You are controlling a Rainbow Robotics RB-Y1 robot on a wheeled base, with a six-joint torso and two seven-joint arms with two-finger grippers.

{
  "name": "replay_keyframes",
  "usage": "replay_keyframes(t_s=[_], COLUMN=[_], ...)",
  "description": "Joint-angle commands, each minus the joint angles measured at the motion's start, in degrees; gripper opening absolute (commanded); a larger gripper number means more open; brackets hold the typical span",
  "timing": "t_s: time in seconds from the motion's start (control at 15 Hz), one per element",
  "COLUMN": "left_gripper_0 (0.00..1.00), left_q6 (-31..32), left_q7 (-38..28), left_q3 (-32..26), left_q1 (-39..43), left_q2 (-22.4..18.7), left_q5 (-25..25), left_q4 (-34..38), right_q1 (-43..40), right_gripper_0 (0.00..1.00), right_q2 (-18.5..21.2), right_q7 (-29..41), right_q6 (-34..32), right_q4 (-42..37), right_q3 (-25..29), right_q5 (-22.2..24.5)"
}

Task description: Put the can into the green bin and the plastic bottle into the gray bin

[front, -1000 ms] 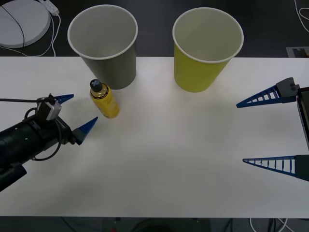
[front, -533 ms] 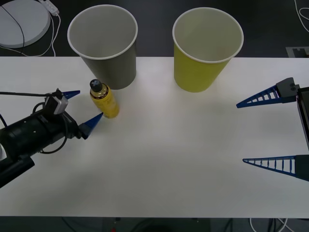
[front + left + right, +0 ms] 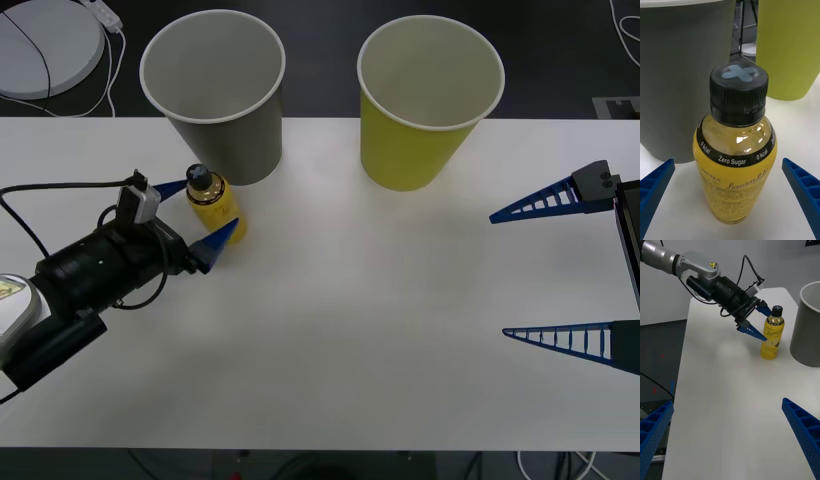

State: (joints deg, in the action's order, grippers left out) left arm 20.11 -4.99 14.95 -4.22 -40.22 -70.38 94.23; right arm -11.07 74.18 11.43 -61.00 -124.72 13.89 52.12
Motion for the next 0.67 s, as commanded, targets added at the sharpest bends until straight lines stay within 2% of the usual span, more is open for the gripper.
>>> replay_keyframes(t_s=[0.07,0.33,0.67], left_gripper_0=[1.00,1.00,1.00], left_q6=[-0.16,-0.16,-0.16], left_q7=[-0.20,-0.55,-1.25], left_q3=[1.49,2.19,2.36], left_q1=[-1.76,-3.61,-4.75], left_q2=[0.58,0.58,0.76], left_q5=[-1.69,-4.24,-5.11], left_q4=[-0.98,-1.95,-2.83], right_q1=[0.00,0.00,0.00], right_gripper_0=[1.00,1.00,1.00], right_q2=[0.00,0.00,0.00], right_q7=[0.00,0.00,0.00], right_q6=[0.00,0.00,0.00], right_q4=[0.00,0.00,0.00], right_q3=[0.00,0.00,0.00], right_q5=[0.00,0.00,0.00])
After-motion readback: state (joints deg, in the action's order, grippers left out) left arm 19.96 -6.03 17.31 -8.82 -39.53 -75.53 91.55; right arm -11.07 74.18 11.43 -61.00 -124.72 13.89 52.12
